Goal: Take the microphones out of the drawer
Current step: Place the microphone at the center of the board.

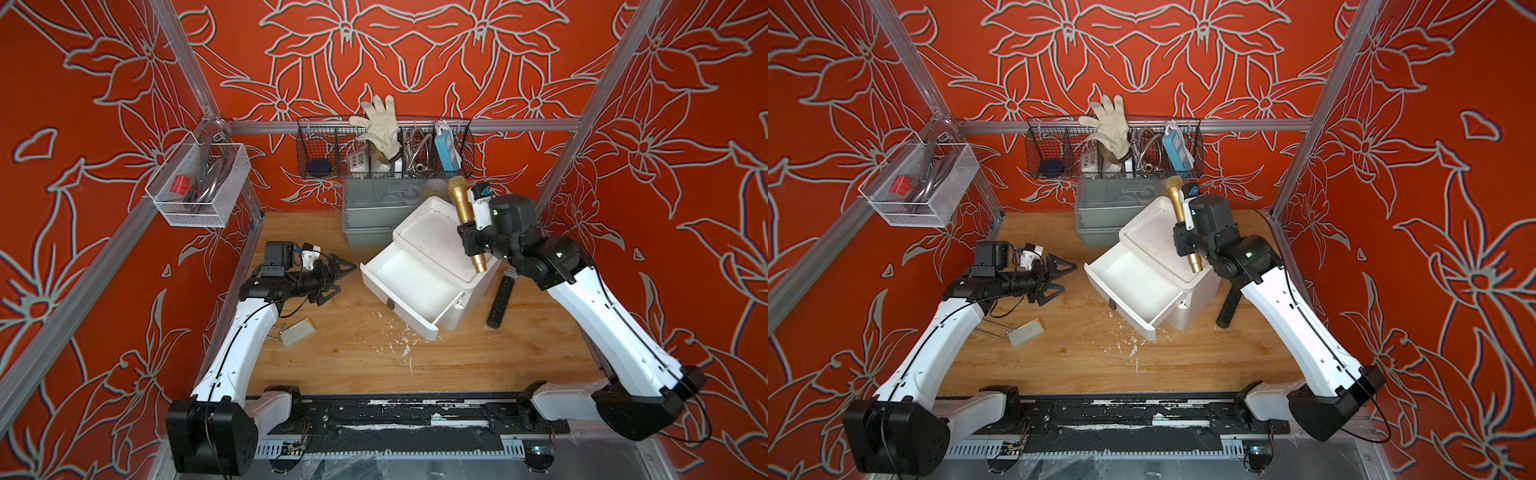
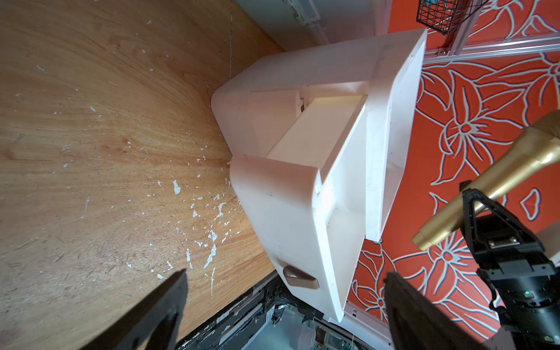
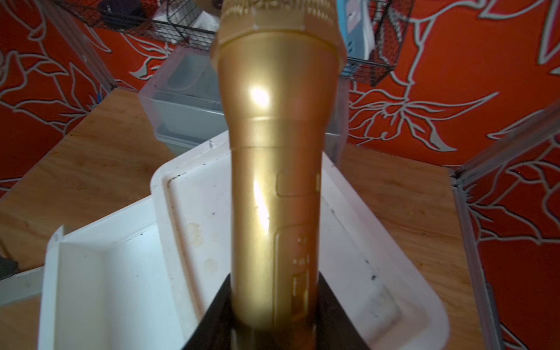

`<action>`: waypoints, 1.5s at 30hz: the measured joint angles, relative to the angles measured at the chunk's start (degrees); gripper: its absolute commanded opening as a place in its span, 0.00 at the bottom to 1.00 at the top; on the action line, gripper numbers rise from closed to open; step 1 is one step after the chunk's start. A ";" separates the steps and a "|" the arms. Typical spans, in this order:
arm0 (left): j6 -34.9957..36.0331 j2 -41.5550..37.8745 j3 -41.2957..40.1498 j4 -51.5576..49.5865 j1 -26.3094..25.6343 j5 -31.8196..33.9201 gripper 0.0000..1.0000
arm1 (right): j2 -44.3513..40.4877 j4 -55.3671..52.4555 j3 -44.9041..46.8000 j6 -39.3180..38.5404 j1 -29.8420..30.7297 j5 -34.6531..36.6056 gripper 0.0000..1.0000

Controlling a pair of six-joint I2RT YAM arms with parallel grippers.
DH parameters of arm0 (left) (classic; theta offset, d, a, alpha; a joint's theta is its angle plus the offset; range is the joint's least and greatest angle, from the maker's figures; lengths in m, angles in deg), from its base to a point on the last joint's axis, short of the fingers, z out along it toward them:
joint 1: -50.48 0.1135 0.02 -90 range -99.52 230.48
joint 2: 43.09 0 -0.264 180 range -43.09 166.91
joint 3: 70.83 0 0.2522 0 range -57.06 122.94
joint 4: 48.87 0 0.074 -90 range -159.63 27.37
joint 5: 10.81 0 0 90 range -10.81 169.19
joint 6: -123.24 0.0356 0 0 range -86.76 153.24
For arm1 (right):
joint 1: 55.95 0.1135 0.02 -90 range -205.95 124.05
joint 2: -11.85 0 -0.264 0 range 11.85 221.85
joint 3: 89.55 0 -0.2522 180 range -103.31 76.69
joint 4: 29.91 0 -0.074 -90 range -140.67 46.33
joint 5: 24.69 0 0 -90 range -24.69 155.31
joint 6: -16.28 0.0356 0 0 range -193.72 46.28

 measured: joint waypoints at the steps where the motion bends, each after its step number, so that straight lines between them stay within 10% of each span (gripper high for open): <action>1: 0.00 0.00 0.00 0.11 -0.33 -0.02 1.00 | -0.90 -0.07 0.20 -0.26 -1.84 0.55 0.08; 21: 0.02 1.64 0.00 0.92 -2.32 0.00 1.00 | -11.26 11.41 37.92 13.60 -42.23 -13.03 0.06; 45: 0.48 2.54 0.00 0.92 -2.32 0.07 1.00 | 12.48 25.64 48.48 17.05 -48.74 -19.08 0.11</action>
